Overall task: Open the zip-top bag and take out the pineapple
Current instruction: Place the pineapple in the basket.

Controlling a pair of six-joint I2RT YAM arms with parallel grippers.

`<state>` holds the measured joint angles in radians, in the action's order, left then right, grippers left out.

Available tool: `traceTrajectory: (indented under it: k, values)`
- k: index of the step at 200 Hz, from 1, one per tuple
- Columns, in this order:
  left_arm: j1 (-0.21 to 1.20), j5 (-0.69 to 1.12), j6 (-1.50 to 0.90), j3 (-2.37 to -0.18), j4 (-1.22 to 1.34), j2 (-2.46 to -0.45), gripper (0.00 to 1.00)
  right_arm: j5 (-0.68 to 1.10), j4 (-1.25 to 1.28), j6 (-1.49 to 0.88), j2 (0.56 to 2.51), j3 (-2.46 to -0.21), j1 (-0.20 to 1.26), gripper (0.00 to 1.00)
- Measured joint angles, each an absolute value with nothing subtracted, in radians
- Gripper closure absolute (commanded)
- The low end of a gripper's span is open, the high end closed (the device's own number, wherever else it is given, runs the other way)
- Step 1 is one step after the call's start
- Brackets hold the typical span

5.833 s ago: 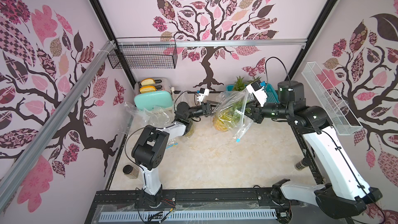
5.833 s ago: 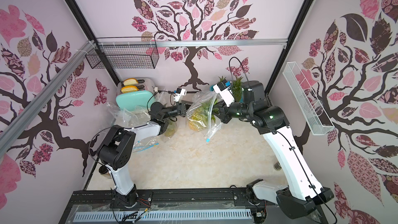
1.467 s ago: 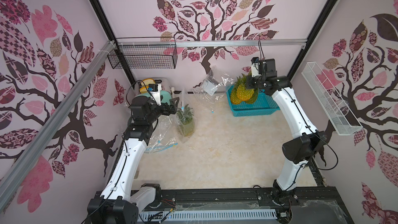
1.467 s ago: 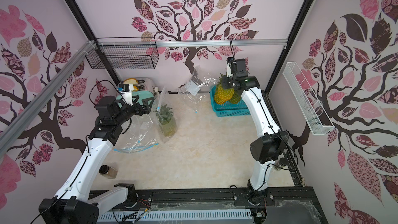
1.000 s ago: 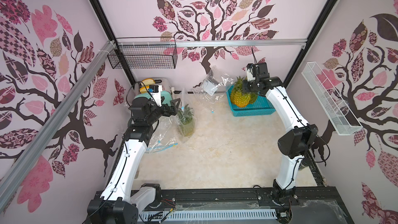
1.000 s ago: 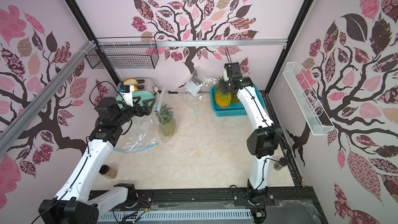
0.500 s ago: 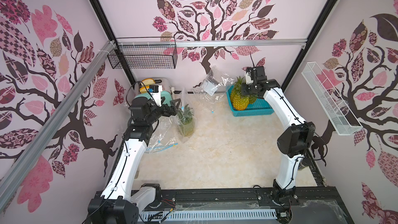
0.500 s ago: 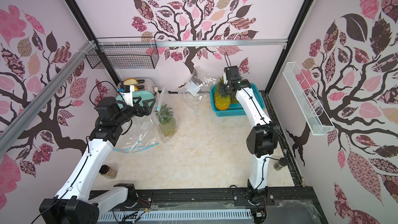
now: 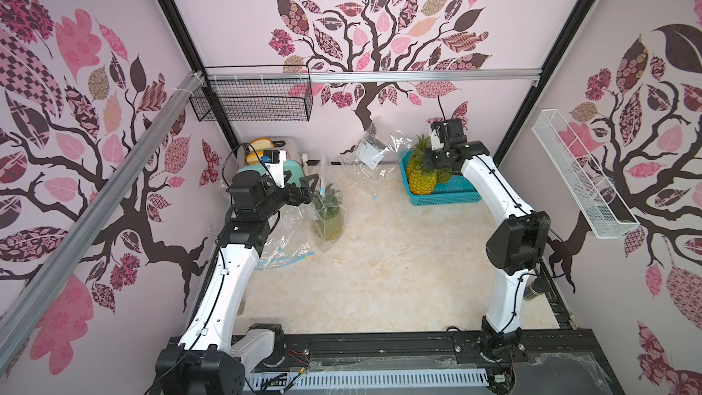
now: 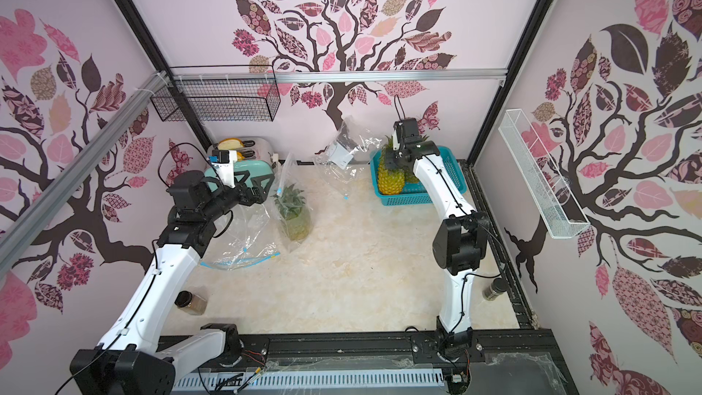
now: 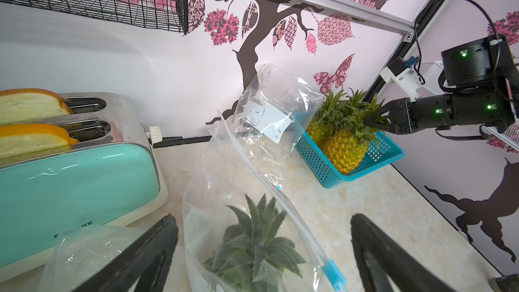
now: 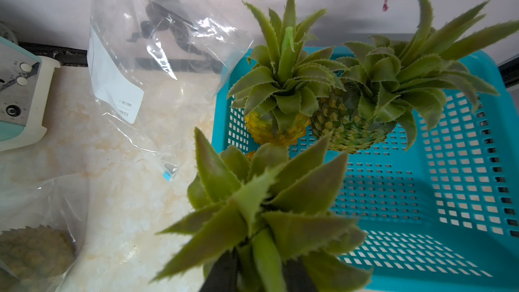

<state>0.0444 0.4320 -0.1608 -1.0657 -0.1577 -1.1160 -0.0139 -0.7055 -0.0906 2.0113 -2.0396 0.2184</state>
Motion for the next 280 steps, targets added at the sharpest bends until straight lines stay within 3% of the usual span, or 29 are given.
traceTrajectory:
  k: [280]
  values:
    - [0.032, 0.451, -0.162, -1.066, -0.157, -1.142, 0.02, 0.004, -0.458, -0.154, 2.011, -1.805, 0.194, 1.0]
